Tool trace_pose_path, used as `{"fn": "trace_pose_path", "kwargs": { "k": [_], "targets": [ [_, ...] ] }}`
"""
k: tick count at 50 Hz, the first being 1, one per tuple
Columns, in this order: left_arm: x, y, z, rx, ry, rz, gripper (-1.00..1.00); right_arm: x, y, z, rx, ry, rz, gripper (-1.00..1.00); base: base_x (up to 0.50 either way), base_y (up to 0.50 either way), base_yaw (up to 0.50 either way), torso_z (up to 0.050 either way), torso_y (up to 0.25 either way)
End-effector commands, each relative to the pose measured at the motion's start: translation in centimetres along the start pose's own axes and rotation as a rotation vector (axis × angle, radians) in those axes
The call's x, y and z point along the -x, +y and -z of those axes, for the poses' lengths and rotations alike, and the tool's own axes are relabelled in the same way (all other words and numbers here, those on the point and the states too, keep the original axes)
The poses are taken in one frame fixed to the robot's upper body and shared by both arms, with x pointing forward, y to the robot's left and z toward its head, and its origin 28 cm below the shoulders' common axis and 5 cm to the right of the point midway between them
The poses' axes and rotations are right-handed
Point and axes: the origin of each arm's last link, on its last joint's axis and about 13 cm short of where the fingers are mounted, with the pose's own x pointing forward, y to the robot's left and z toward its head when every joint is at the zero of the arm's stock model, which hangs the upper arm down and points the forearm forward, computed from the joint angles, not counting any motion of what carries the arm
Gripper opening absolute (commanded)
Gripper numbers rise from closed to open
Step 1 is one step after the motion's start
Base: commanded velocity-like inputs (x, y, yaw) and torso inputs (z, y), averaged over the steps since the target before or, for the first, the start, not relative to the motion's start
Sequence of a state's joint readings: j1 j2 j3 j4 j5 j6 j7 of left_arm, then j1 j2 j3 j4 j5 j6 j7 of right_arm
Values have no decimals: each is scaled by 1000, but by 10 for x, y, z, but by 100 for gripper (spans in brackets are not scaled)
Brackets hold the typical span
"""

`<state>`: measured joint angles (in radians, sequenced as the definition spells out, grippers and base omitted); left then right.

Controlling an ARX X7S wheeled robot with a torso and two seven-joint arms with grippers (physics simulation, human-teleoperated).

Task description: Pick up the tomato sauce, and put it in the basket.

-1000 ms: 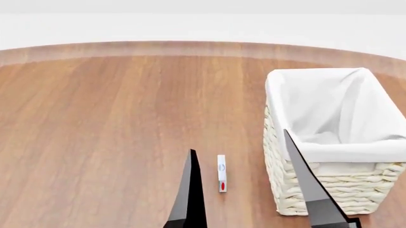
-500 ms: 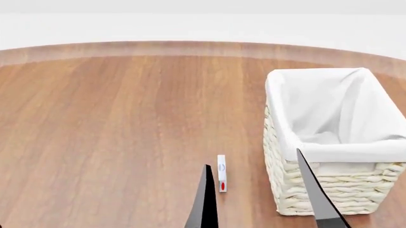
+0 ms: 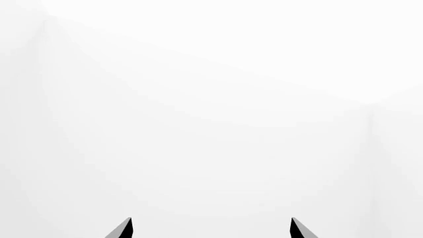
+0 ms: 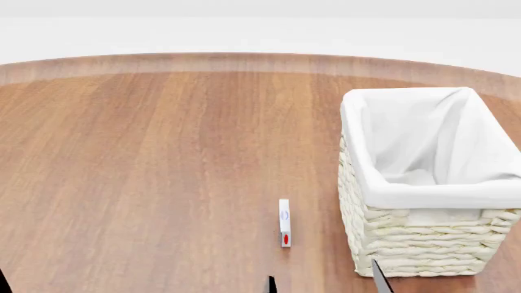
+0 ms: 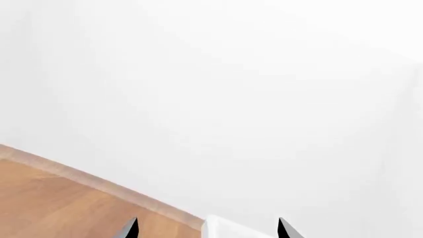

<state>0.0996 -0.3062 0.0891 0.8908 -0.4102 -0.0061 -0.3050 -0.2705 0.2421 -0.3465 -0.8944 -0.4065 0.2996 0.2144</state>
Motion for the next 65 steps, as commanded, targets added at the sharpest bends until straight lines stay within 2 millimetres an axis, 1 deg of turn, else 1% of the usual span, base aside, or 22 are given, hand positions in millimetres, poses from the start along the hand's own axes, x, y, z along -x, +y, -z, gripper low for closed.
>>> {"fn": "trace_pose_path", "kwargs": {
  "k": [1, 8, 16, 24, 31, 40, 41, 42, 44, 46, 47, 49, 57, 65],
  "targets": [
    [0, 0, 2, 0, 7, 4, 100, 17, 6, 19, -14, 93, -11, 100, 0, 0, 0, 0, 0],
    [1, 0, 2, -4, 9, 8, 100, 24, 8, 29, -37, 134, -2, 100, 0, 0, 0, 0, 0],
    [2, -1, 2, -5, 9, 8, 100, 31, 12, 46, -50, 196, 0, 100, 0, 0, 0, 0, 0],
    [2, 0, 3, -7, 10, 8, 100, 33, 13, 45, -57, 212, -4, 100, 0, 0, 0, 0, 0],
    [2, 0, 5, -7, 14, 7, 100, 41, 20, 53, -89, 268, -23, 100, 0, 0, 0, 0, 0],
    [2, 0, 5, -5, 16, 8, 100, 46, 21, 56, -96, 299, -27, 100, 0, 0, 0, 0, 0],
    [2, 0, 4, -5, 14, 7, 100, 46, 21, 55, -134, 314, -23, 100, 0, 0, 0, 0, 0],
    [2, 0, 4, -5, 14, 7, 100, 46, 21, 55, -134, 314, -23, 100, 0, 0, 0, 0, 0],
    [3, 1, 5, -9, 18, 6, 100, 50, 21, 55, -200, 368, -22, 100, 0, 0, 0, 0, 0],
    [3, 1, 5, -9, 18, 6, 100, 49, 21, 55, -200, 368, -22, 100, 0, 0, 0, 0, 0],
    [2, 1, 5, -9, 18, 5, 100, 53, 22, 58, -221, 415, -25, 100, 0, 0, 0, 0, 0],
    [2, 0, 5, -7, 19, 5, 100, 55, 23, 61, -244, 441, -15, 100, 0, 0, 0, 0, 0],
    [3, 1, 6, -11, 26, 7, 100, 55, 21, 64, -261, 547, 29, 100, 0, 0, 0, 0, 0],
    [3, 1, 8, -10, 33, 8, 100, 57, 22, 67, -248, 589, 40, 100, 0, 0, 0, 0, 0]
  ]
}}
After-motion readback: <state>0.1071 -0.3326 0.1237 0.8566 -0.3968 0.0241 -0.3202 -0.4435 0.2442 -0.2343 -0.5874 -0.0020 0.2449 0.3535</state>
